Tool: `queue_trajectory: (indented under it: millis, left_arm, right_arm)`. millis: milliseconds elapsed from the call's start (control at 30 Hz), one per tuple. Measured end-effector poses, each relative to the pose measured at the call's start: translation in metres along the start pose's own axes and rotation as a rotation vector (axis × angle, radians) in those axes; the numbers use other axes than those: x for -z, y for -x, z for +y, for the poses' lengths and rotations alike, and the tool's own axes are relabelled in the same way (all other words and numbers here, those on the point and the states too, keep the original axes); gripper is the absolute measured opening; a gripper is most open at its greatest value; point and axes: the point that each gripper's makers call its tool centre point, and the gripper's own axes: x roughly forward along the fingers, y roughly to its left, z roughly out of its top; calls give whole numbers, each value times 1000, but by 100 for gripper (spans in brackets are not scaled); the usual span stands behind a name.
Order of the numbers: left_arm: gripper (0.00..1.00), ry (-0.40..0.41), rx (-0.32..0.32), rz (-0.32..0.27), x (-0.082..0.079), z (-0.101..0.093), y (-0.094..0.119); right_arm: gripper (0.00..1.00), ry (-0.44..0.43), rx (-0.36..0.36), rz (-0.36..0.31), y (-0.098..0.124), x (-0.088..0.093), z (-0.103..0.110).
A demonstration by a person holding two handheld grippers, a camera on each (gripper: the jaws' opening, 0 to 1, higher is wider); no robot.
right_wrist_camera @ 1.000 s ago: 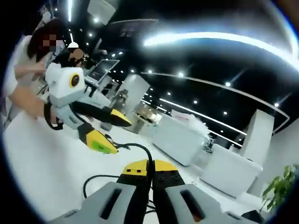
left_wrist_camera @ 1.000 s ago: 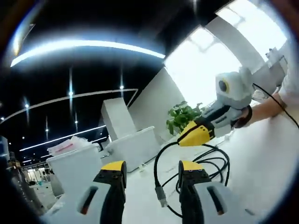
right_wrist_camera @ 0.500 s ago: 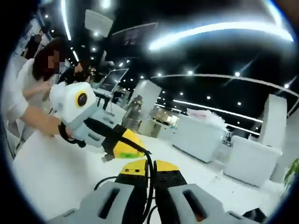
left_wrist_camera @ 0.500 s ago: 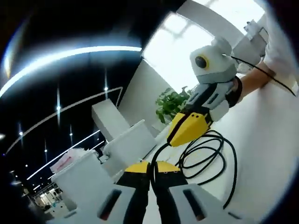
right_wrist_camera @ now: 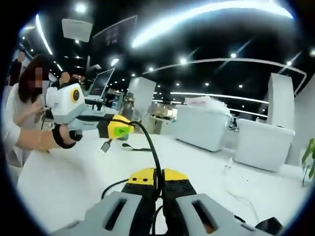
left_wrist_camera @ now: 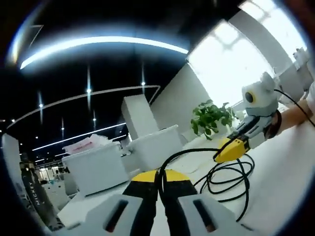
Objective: Coil the Type-C to USB data cable on the desktop and secure it with Velcro straps.
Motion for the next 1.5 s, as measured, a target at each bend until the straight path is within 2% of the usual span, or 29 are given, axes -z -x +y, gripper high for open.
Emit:
queue_trajectory:
  millis: [100, 167, 267, 367, 433, 467, 533, 567, 633, 667, 733, 767, 800, 833, 867, 933, 1033, 1133, 1267, 1333, 1400, 1500]
  left_arm:
    - [6, 49, 28, -28, -2, -4, -1]
    - [9, 53, 44, -35, -4, -7, -2]
    - [8, -11, 59, -31, -5, -14, -2]
    - [5, -98, 67, 6, 1, -16, -4]
    - [4, -109, 53, 19, 5, -15, -5]
    - [4, -114, 44, 26, 6, -12, -5]
    - [4, -106, 25, 32, 7, -5, -3]
    - [4, -96, 20, 29, 5, -2, -2]
    - [4, -82, 16, 10, -2, 1, 1]
    - [4, -84, 14, -1, -6, 2, 2]
    - [4, -99, 16, -24, -13, 1, 4]
    - [4, -105, 17, -33, -16, 0, 4]
    - [4, -111, 18, -39, -18, -1, 5]
    - [4, -121, 16, -41, -19, -2, 5]
    - [4, -128, 14, -42, -20, -1, 5]
    - [4, -124, 20, -48, -22, -2, 5]
    - [5, -130, 23, -64, -26, -4, 7]
    - [5, -139, 23, -71, -29, -4, 7]
    - [5, -122, 22, -88, -34, -2, 9]
    - [5, -110, 22, -96, -36, -2, 9]
    - [5, -105, 19, -96, -36, -1, 9]
    - [5, -76, 24, -91, -33, 0, 8]
  right_arm:
    - [3, 7, 3, -28, 4, -8, -5]
    - [3, 0, -25, -31, 4, -11, -1]
    - [3, -4, -45, -33, 3, -10, 5]
    - [4, -25, -42, -42, 3, -9, 4]
    - [6, -123, -69, -100, 3, -17, 8]
    - [11, -152, -70, -111, 4, -20, 7]
    - [18, -220, -51, -178, 10, -35, -3]
    - [18, -234, -21, -198, 12, -39, -12]
    - [18, -203, 42, -201, 15, -39, -31]
    - [18, -166, 55, -176, 12, -33, -37]
    - [18, -177, 58, -105, 3, -15, -45]
    - [18, -176, 34, -45, -4, -1, -44]
    - [21, -154, 36, 31, -10, 16, -43]
    - [23, -136, 37, 76, -14, 28, -44]
    - [24, -129, 27, 89, -19, 36, -43]
    - [24, -123, 11, 170, -29, 58, -42]
    - [25, -64, 18, 235, -41, 73, -46]
    - [23, -67, 30, 262, -51, 79, -51]
    - [20, -73, 57, 331, -55, 94, -58]
    - [11, -72, 62, 336, -53, 95, -59]
    - [8, -71, 70, 330, -51, 94, -61]
    - [7, -123, 96, 280, -47, 84, -65]
